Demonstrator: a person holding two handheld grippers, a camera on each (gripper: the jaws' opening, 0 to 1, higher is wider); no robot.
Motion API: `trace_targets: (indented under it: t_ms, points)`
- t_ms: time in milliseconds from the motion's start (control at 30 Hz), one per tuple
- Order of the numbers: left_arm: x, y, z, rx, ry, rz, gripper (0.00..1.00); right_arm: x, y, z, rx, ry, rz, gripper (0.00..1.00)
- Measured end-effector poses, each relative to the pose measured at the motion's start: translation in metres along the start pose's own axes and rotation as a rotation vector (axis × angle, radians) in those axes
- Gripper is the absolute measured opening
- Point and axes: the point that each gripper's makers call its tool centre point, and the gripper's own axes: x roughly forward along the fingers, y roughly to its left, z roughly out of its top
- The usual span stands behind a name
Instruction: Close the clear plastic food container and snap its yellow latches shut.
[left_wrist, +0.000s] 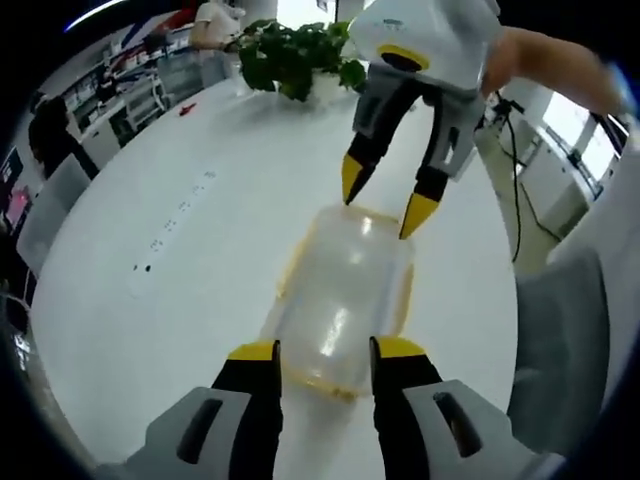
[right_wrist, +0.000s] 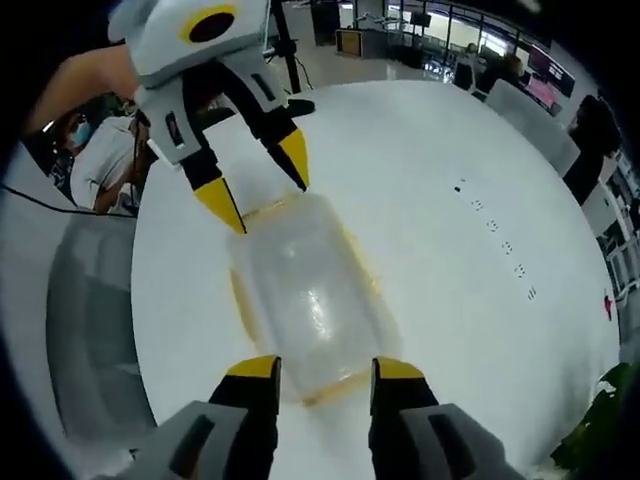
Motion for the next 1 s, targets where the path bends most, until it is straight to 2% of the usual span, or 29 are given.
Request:
trace_targets:
  t_ms: [267, 633, 1000]
  points:
    - [0.005, -0.002, 0.007, 0.034, -0.018, -0.01, 0.35, 0.002, 0.003, 0.007, -0.051, -0.021, 0.011, 0.31]
    - [0.013, -0.009, 0.012, 0.085, -0.006, -0.024, 0.34, 0.009, 0.011, 0.02, -0.105, -0.049, 0.043, 0.3]
    - [0.024, -0.015, 0.021, 0.079, -0.021, -0.039, 0.33, 0.016, 0.013, 0.041, -0.135, -0.086, 0.048, 0.3]
